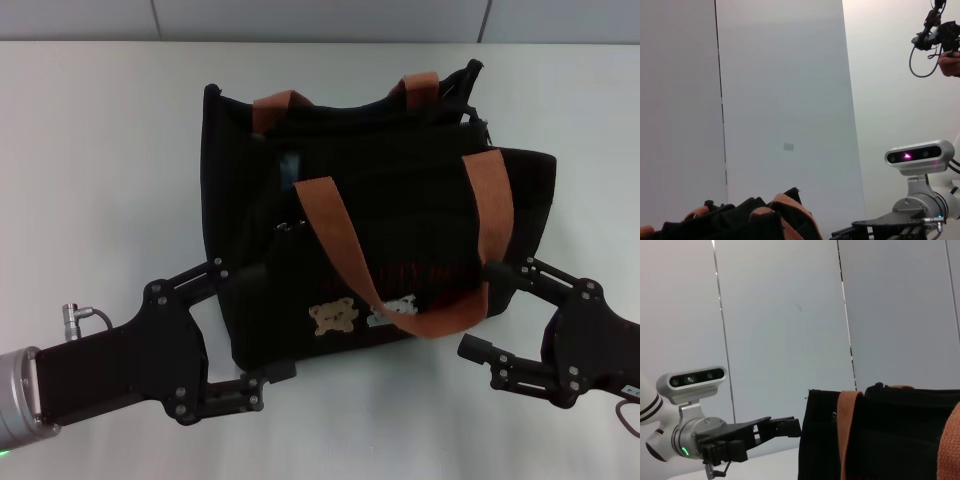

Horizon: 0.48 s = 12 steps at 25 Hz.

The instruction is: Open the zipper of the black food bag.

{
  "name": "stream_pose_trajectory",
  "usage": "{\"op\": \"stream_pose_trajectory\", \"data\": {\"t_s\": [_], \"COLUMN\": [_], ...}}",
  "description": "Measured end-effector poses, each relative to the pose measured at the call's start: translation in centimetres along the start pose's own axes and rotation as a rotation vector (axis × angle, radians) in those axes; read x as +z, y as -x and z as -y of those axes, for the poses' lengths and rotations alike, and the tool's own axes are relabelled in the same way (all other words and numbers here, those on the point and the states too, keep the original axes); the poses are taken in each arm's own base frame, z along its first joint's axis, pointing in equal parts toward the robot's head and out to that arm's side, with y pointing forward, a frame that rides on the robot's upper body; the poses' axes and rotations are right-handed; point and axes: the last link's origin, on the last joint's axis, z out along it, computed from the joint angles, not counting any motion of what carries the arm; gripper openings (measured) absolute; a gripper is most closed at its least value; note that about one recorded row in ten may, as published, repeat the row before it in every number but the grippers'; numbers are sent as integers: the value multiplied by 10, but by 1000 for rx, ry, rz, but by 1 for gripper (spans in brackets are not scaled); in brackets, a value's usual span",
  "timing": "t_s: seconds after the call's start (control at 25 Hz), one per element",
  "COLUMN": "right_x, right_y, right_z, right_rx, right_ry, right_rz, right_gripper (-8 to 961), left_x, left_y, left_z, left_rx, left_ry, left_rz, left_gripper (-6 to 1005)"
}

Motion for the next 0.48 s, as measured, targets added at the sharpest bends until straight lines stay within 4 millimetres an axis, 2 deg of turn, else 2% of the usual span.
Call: {"op": "stream_pose_trajectory", "data": {"t_s": [0.48], "right_x": [1], "right_y": [0], "right_z": [0], "right_rx": [0], "right_ry": [-3], "right_rz": [4], "right_gripper": [826], "left_x": [0], "left_y": [0], "left_z": [0], "left_rx": [4], "left_ry": [-6], "left_rz": [-2], "left_gripper": [829]}}
